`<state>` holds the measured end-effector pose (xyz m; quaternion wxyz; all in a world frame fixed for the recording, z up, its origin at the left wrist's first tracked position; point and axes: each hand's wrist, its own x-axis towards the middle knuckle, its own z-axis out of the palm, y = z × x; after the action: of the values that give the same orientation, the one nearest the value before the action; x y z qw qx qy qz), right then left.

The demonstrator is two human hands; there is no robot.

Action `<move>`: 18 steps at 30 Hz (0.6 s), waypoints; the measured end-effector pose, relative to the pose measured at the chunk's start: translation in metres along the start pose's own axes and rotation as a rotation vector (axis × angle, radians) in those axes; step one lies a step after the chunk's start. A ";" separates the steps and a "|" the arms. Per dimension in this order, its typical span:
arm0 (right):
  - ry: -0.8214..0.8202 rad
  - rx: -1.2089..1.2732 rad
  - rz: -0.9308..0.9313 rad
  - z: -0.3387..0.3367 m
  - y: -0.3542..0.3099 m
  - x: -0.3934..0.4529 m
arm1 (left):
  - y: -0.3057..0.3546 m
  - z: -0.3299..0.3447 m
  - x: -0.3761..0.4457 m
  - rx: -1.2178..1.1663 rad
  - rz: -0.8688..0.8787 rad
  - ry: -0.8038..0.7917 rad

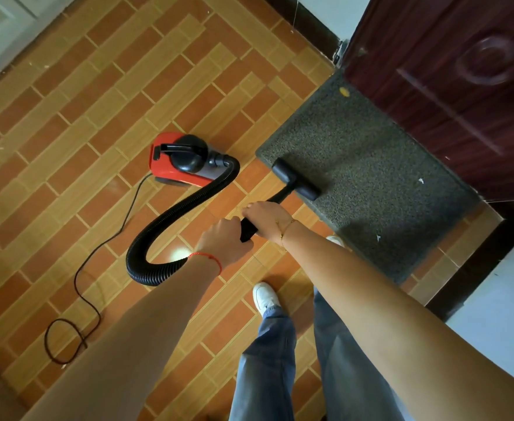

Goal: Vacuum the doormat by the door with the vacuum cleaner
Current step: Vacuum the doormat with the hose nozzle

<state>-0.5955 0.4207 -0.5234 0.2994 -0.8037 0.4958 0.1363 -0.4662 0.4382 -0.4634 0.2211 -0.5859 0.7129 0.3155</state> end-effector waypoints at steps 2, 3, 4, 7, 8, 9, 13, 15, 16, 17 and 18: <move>0.002 0.006 0.008 -0.003 0.013 0.000 | 0.009 -0.003 0.009 0.012 0.007 0.002; 0.000 0.005 0.010 -0.006 0.021 0.000 | 0.015 -0.004 0.015 0.011 0.013 0.002; -0.002 0.003 0.007 -0.010 0.031 0.001 | 0.022 -0.006 0.022 0.004 0.019 0.002; -0.003 0.011 -0.001 -0.023 0.064 0.003 | 0.045 -0.013 0.046 -0.026 0.027 0.013; 0.003 0.005 0.003 -0.029 0.076 0.003 | 0.053 -0.015 0.054 -0.034 0.025 0.020; 0.011 0.000 0.006 -0.034 0.088 0.004 | 0.063 -0.018 0.063 -0.040 0.021 0.026; 0.044 0.006 -0.004 -0.053 0.139 0.007 | 0.107 -0.031 0.096 -0.061 -0.015 0.042; 0.048 0.005 -0.016 -0.063 0.164 0.010 | 0.128 -0.039 0.112 -0.078 -0.038 0.050; 0.045 0.005 -0.019 -0.069 0.177 0.012 | 0.137 -0.043 0.121 -0.090 -0.048 0.051; 0.043 0.003 -0.023 -0.074 0.189 0.014 | 0.147 -0.048 0.129 -0.102 -0.057 0.051; 0.040 0.001 -0.026 -0.080 0.201 0.017 | 0.156 -0.053 0.138 -0.111 -0.062 0.050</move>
<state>-0.7701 0.2934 -0.5388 0.2915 -0.8125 0.4913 0.1159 -0.6452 0.3229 -0.4910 0.1798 -0.6268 0.6812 0.3328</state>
